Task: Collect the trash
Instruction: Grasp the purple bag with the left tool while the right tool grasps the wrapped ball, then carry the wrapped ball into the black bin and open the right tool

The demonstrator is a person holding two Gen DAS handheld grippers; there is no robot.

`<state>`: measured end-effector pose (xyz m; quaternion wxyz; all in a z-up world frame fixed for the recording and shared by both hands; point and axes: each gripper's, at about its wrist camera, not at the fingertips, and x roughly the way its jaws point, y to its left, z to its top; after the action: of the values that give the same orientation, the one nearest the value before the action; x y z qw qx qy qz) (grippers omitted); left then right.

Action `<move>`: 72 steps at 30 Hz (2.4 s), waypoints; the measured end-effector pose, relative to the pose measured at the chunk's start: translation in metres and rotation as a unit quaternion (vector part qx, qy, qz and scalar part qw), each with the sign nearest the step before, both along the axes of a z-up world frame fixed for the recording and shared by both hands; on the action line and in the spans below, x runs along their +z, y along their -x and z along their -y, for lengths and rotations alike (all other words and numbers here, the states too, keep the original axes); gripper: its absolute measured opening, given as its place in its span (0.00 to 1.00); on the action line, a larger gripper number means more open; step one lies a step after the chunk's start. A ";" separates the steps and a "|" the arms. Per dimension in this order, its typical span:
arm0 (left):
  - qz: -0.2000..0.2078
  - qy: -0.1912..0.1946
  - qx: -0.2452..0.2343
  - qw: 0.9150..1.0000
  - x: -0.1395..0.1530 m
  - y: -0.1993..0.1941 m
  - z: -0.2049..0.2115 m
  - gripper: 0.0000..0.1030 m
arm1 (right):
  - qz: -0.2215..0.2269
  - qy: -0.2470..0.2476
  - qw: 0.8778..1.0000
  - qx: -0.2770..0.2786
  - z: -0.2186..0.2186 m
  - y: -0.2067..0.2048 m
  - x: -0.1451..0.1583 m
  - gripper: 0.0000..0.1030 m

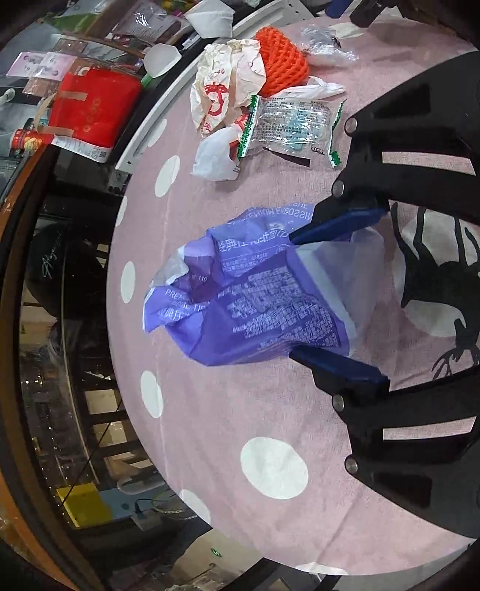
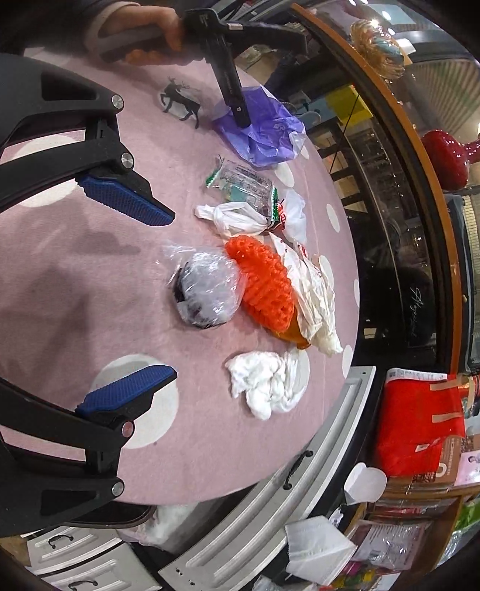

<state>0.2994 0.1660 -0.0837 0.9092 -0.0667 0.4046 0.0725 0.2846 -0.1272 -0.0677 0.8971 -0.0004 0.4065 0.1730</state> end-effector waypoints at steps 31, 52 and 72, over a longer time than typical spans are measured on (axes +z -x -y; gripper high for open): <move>0.128 -0.027 -0.067 0.989 0.072 0.110 0.091 0.29 | 0.025 0.021 0.999 0.027 0.008 0.040 0.014 0.45; 0.122 -0.005 -0.197 0.973 0.072 0.129 0.214 0.29 | 0.038 0.035 0.994 -0.095 0.129 0.093 0.020 0.45; 0.050 0.016 -0.345 0.937 0.032 0.110 0.365 0.29 | -0.132 0.023 0.962 -0.236 0.243 0.074 -0.113 0.46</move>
<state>0.1898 -0.1988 -0.0513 0.8961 0.0588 0.3579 -0.2558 0.2106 -0.3705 -0.1803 0.8505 0.0979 0.5138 -0.0549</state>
